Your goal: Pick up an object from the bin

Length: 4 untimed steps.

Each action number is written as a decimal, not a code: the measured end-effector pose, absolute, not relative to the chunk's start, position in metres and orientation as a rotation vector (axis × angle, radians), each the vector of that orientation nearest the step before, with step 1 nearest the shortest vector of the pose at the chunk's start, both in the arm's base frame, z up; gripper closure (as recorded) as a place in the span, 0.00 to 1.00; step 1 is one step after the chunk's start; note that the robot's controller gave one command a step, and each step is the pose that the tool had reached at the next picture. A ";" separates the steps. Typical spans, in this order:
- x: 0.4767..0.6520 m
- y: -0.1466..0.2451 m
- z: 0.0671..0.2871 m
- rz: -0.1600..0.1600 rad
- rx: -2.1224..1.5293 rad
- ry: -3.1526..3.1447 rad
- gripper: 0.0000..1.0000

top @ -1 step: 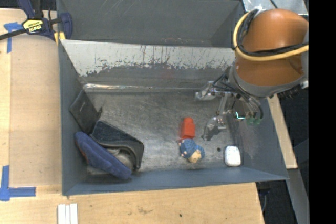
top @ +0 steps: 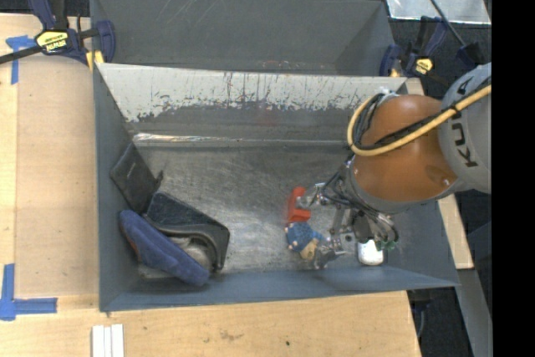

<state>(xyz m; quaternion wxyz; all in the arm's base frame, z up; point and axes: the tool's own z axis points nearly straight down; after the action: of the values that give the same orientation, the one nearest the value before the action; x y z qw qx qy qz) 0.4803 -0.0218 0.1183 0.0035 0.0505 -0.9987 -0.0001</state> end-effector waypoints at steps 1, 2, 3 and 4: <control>0.490 -0.022 0.096 0.004 0.349 -3.148 0.00; 0.489 -0.023 0.095 0.005 0.347 -3.142 1.00; 0.493 -0.026 0.233 0.005 0.649 -3.085 1.00; 0.491 -0.026 0.229 0.000 0.644 -3.078 0.00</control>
Offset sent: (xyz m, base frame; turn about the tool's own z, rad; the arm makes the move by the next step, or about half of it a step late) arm 0.0027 -0.0009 -0.0483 -0.1422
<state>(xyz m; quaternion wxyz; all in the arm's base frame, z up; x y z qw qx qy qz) 0.4914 -0.0258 0.2292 -0.0017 0.2048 -0.9788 0.0001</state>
